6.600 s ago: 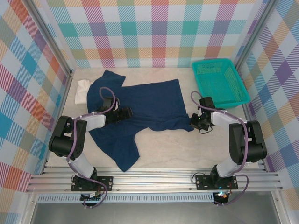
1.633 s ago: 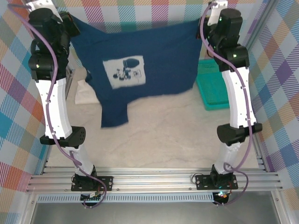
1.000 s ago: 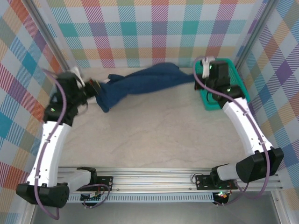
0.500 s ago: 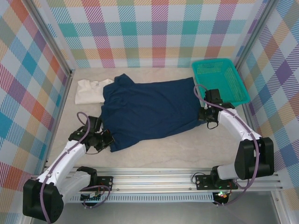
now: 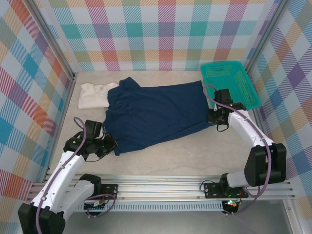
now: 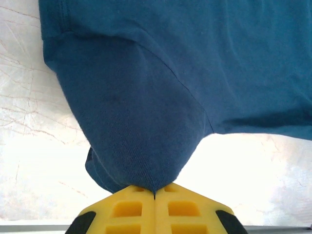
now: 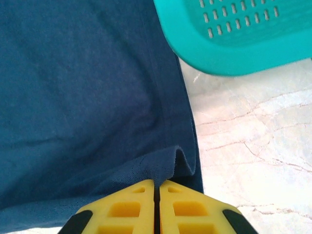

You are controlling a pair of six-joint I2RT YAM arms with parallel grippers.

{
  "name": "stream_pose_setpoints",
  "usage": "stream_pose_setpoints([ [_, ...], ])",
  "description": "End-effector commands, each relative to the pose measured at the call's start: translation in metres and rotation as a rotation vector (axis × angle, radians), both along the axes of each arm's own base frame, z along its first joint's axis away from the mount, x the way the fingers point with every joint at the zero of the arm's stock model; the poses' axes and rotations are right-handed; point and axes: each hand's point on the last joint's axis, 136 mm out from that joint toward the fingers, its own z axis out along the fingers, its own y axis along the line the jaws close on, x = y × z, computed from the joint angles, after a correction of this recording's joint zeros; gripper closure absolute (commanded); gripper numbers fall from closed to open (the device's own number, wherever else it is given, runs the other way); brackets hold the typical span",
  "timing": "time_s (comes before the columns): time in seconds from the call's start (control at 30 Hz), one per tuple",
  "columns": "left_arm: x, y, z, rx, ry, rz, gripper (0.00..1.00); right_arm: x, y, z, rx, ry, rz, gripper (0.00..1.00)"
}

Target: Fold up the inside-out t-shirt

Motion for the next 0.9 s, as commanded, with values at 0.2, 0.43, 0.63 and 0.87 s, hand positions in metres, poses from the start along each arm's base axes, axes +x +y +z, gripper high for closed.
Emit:
stream_pose_setpoints([
  [0.2, 0.040, 0.013, 0.126, 0.099, -0.392, -0.032, 1.00, 0.005, 0.027, 0.101, 0.163, -0.261, 0.115, 0.94],
  [0.43, 0.027, 0.047, 0.341, 0.173, -1.095, 0.102, 1.00, -0.038, 0.030, 0.287, 0.203, -0.816, 0.227, 0.97],
  [0.63, -0.046, 0.067, 0.452, 0.178, -1.390, 0.149, 1.00, -0.122, 0.019, 0.404, 0.203, -1.154, 0.257, 0.97],
  [0.87, -0.091, 0.093, 0.498, 0.274, -1.448, 0.221, 1.00, -0.192, 0.012, 0.456, 0.212, -1.319, 0.277, 0.97],
])
